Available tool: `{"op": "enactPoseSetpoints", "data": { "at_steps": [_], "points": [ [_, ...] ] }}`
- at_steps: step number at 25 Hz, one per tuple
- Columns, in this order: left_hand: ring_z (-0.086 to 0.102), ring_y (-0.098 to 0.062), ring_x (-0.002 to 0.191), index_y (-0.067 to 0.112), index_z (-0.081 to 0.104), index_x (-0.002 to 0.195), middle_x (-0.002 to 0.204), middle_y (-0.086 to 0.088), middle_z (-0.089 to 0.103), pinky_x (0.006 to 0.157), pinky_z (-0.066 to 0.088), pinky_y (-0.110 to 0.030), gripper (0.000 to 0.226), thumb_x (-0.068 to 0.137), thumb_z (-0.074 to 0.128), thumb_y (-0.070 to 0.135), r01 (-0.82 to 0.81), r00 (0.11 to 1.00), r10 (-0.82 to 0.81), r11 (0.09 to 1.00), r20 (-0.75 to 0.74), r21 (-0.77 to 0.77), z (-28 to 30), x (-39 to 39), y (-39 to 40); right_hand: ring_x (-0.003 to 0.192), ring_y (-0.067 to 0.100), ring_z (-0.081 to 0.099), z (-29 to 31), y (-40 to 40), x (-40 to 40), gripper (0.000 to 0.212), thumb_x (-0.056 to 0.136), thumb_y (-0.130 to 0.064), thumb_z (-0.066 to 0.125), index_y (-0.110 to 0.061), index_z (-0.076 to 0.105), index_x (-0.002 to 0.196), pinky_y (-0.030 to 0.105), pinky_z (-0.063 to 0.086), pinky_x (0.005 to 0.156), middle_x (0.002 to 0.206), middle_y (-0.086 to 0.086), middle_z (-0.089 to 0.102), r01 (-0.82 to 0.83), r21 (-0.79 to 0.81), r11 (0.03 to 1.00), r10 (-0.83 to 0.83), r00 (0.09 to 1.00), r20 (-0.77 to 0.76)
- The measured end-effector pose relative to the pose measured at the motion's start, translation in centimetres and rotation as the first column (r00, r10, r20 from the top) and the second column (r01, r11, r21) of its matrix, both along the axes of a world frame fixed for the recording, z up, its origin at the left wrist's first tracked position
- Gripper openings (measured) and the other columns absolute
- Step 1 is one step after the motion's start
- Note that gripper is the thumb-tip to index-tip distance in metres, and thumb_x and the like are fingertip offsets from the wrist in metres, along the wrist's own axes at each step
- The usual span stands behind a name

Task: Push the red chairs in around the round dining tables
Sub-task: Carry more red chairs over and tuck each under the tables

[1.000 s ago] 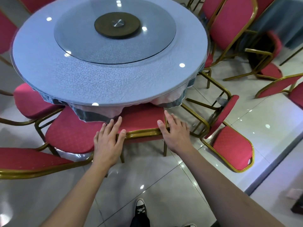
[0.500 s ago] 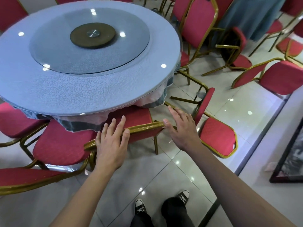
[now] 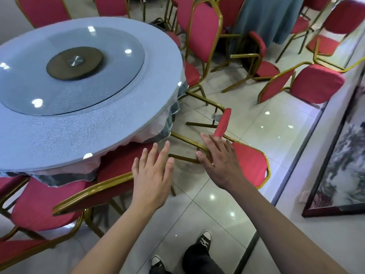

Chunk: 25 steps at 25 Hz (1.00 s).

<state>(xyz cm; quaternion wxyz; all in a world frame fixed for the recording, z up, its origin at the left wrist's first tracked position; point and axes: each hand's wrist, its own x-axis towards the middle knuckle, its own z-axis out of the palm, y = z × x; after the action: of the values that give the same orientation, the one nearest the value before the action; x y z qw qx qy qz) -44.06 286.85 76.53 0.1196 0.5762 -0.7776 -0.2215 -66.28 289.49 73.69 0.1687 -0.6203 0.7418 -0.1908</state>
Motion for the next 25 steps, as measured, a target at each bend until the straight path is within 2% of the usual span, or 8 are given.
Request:
{"op": "enactPoseSetpoints", "data": {
  "at_steps": [6, 11, 14, 21, 25],
  "points": [
    [-0.002, -0.017, 0.156, 0.047, 0.009, 0.158, 0.169, 0.007, 0.009, 0.126, 0.000, -0.048, 0.067, 0.095, -0.003, 0.066, 0.115, 0.993, -0.115, 0.993, -0.027, 0.011, 0.0, -10.0, 0.6, 0.153, 0.018, 0.018, -1.0, 2.2, -8.8, 0.070, 0.097, -0.073, 0.016, -0.041, 0.020, 0.159, 0.045, 0.005, 0.127, 0.165, -0.001, 0.027, 0.112, -0.007, 0.994, -0.112, 0.994, 0.001],
    [0.004, -0.023, 0.156, 0.045, 0.012, 0.159, 0.169, 0.001, 0.014, 0.125, 0.004, -0.050, 0.066, 0.097, -0.002, 0.064, 0.207, 0.978, -0.208, 0.977, -0.005, -0.038, -0.4, -16.8, 0.0, 0.153, 0.017, 0.017, -1.2, 3.9, -14.8, 0.070, 0.098, -0.072, 0.018, -0.041, 0.021, 0.160, 0.041, 0.001, 0.127, 0.166, 0.000, 0.027, 0.222, -0.017, 0.975, -0.222, 0.975, 0.001],
    [0.006, -0.025, 0.156, 0.045, 0.012, 0.159, 0.168, 0.000, 0.017, 0.125, 0.005, -0.052, 0.066, 0.097, -0.001, 0.065, 0.241, 0.970, -0.241, 0.970, -0.003, -0.037, -0.9, -20.2, -0.9, 0.154, 0.017, 0.016, -1.4, 4.0, -17.7, 0.071, 0.097, -0.072, 0.018, -0.040, 0.019, 0.161, 0.042, 0.002, 0.128, 0.166, 0.001, 0.025, 0.263, 0.000, 0.965, -0.263, 0.965, 0.014],
    [0.002, -0.026, 0.156, 0.044, 0.000, 0.159, 0.170, 0.001, 0.008, 0.125, 0.002, -0.053, 0.062, 0.100, 0.000, 0.063, 0.283, 0.959, -0.283, 0.959, 0.023, -0.017, -2.1, -28.4, -4.6, 0.154, 0.018, 0.018, -1.5, 0.4, -24.7, 0.068, 0.100, -0.066, 0.024, -0.037, 0.020, 0.161, 0.041, 0.001, 0.127, 0.167, 0.001, 0.024, 0.287, 0.008, 0.958, -0.287, 0.958, -0.017],
    [0.003, -0.029, 0.156, 0.042, 0.000, 0.160, 0.170, -0.002, 0.008, 0.125, 0.002, -0.053, 0.062, 0.102, 0.000, 0.062, 0.252, 0.967, -0.252, 0.968, 0.035, -0.014, -2.1, -32.6, -8.2, 0.153, 0.019, 0.021, -1.2, -3.8, -28.8, 0.067, 0.101, -0.065, 0.027, -0.037, 0.021, 0.161, 0.041, 0.002, 0.128, 0.167, 0.002, 0.025, 0.261, 0.008, 0.965, -0.260, 0.965, -0.036]
  ]
}}
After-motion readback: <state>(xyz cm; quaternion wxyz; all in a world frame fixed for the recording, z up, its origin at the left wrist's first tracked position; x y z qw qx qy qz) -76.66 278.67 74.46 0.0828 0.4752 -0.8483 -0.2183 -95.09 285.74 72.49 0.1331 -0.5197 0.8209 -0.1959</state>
